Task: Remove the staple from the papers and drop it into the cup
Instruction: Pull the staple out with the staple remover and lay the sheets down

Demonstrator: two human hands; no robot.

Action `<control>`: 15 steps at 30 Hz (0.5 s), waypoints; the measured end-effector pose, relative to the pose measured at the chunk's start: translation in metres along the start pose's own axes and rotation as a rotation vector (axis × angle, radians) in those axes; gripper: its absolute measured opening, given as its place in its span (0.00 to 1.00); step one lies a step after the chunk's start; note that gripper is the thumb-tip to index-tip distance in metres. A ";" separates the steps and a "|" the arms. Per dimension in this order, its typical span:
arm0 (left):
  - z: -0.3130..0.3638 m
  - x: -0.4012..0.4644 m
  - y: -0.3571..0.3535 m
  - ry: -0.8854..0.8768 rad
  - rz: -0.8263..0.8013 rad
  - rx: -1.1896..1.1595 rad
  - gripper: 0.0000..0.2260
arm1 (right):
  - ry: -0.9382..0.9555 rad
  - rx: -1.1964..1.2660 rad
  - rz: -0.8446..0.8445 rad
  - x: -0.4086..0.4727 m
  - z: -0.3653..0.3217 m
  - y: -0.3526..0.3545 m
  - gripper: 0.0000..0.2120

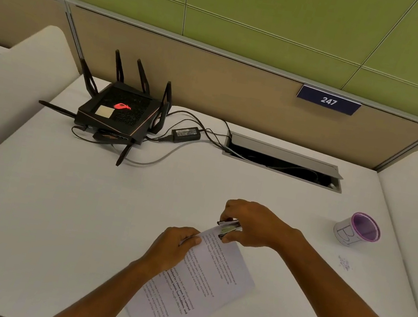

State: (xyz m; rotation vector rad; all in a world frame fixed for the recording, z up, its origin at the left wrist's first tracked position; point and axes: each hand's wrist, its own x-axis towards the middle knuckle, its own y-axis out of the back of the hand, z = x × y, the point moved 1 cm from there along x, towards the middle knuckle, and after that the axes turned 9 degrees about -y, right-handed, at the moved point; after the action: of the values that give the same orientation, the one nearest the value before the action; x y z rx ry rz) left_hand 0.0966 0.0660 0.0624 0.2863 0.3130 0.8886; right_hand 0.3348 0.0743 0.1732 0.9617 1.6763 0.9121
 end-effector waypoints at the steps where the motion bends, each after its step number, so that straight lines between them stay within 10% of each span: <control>1: 0.000 0.000 0.000 -0.001 -0.001 0.003 0.09 | 0.000 -0.010 -0.003 0.000 -0.002 0.000 0.20; 15: 0.000 0.005 0.000 -0.010 -0.011 0.046 0.12 | 0.018 -0.105 0.003 0.000 -0.007 0.004 0.17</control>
State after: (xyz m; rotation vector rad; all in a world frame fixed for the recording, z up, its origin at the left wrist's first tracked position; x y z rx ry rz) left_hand 0.0994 0.0700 0.0613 0.3311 0.3262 0.8701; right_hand 0.3289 0.0754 0.1786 0.8886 1.6257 1.0032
